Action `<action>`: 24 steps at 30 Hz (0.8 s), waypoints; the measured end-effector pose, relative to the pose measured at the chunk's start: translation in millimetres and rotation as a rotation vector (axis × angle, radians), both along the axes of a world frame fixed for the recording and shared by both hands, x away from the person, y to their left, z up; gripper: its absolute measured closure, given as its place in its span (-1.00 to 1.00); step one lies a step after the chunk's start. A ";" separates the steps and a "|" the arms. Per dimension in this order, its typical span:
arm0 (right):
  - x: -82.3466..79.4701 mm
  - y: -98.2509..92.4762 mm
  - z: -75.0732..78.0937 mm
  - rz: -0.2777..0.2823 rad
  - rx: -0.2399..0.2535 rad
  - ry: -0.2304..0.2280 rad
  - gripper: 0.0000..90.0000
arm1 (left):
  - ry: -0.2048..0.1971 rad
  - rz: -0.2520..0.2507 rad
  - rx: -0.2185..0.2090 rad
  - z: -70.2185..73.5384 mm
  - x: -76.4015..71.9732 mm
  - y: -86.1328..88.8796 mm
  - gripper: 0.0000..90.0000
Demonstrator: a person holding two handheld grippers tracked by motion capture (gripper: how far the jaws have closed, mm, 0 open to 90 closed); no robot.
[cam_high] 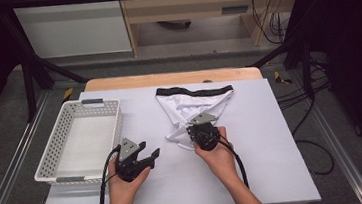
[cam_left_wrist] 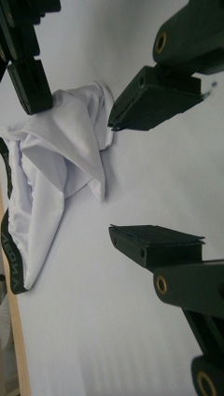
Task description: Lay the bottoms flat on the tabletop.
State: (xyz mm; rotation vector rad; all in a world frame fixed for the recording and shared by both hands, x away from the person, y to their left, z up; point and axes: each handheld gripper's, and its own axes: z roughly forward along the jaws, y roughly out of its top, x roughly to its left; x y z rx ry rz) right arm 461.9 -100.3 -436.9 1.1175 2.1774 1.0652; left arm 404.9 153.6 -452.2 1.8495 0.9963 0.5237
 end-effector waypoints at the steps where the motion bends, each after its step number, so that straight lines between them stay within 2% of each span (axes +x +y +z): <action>1: -1.4 -2.8 0.6 -0.002 0.009 0.001 0.98 | 0.000 0.000 0.002 -0.2 0.0 -0.2 -0.09; 7: -6.1 -23.2 -1.9 -0.029 0.030 0.007 1.00 | 0.000 -0.003 0.012 -1.8 0.2 -1.6 -0.09; 10: -8.3 -27.6 -1.7 -0.026 0.063 0.010 0.98 | -0.001 -0.001 0.015 -2.2 0.4 -1.2 -0.09; 14: -10.6 -20.8 -2.4 -0.001 0.082 0.007 0.61 | -0.001 -0.001 0.016 -2.7 0.5 -1.3 -0.09; 17: -8.8 -12.8 -7.2 0.004 0.062 0.016 0.39 | 0.000 -0.002 0.015 -3.1 0.5 -1.6 -0.10; 19: -6.1 -7.0 -11.0 -0.008 0.050 0.038 0.29 | 0.002 -0.004 0.016 -3.4 0.9 -1.8 -0.10; 22: -5.1 -1.4 -15.9 -0.030 0.023 0.030 0.47 | 0.003 -0.004 0.020 -4.0 1.7 -1.6 -0.10; 24: -5.6 -1.0 -16.7 -0.036 0.027 0.027 0.60 | 0.004 -0.004 0.019 -4.4 1.8 -1.1 -0.10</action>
